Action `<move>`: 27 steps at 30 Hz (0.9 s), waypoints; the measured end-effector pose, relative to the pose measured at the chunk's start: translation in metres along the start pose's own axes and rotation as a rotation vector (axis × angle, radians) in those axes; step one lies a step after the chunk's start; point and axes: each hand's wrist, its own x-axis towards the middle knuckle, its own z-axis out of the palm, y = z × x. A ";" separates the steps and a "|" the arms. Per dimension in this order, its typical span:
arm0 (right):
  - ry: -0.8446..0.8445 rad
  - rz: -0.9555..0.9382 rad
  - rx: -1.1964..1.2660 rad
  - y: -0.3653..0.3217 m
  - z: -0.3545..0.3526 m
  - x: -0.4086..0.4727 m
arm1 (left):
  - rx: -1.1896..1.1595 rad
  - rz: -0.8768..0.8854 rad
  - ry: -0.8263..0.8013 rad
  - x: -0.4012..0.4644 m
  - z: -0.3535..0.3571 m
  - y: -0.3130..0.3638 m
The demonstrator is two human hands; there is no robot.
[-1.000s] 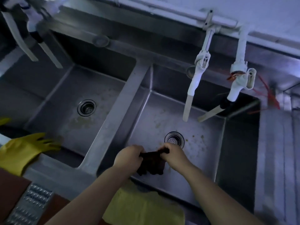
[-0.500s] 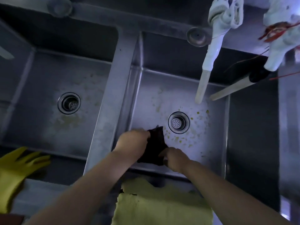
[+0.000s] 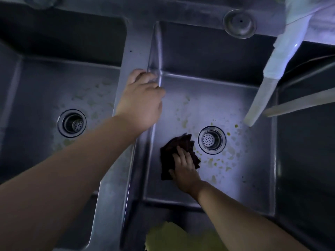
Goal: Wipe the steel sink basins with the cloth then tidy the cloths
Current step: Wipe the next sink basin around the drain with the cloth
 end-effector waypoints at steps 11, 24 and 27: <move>0.331 0.258 -0.069 0.046 -0.071 0.169 | -0.034 -0.010 0.063 0.002 0.011 -0.004; 0.199 0.004 -0.250 0.016 -0.047 0.155 | -0.043 -0.007 0.118 0.001 0.011 -0.003; 0.172 -0.135 -0.278 0.003 -0.011 0.104 | -0.048 -0.007 0.107 0.001 0.010 -0.002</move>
